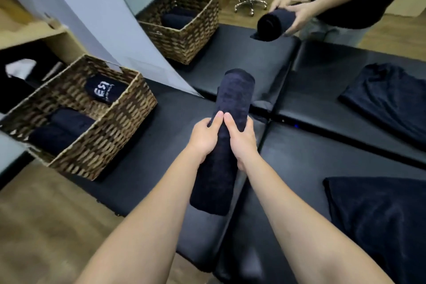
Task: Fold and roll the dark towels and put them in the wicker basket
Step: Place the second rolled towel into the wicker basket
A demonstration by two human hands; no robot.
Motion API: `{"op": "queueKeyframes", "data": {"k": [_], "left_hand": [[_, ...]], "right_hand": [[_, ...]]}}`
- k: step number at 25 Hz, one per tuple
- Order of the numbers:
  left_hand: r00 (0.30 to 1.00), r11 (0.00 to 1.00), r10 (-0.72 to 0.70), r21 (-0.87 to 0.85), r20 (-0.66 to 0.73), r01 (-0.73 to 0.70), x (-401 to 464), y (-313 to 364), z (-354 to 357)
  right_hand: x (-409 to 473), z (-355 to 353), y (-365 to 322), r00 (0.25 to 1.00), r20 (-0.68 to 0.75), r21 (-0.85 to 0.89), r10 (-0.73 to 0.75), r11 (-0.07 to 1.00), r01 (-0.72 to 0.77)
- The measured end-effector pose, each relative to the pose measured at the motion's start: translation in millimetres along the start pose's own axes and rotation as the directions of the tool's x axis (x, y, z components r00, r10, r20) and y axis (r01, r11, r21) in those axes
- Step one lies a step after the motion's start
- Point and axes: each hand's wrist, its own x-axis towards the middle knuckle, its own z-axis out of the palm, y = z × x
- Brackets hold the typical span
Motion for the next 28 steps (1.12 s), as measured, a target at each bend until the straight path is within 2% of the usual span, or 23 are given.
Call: {"op": "queueKeyframes", "data": {"k": [6,12,18,23,28], "left_hand": [[0.971,0.998,-0.006,-0.068,-0.239,-0.01,-33,-18,-77],[0.92,0.987,-0.01,-0.151,-0.392,-0.054,-51,-49,-180],[0.917,0.976,-0.069,-0.217,-0.392,-0.02,-41,-96,-283],[0.915,0.983,-0.036,-0.179,-0.402,-0.04,-30,-115,-375],[0.917,0.976,-0.023,-0.208,-0.399,-0.066,-19,-116,-428]], "right_hand": [[-21,78,-2,0.976,0.215,-0.059,-0.036,0.997,0.05],[-38,181,2,0.914,0.402,-0.173,-0.045,0.977,0.124],[-52,285,17,0.882,0.471,-0.249,0.006,0.96,0.127],[-61,372,18,0.853,0.521,-0.234,-0.031,0.956,0.177],[-61,424,8,0.844,0.532,-0.268,-0.063,0.933,0.238]]}}
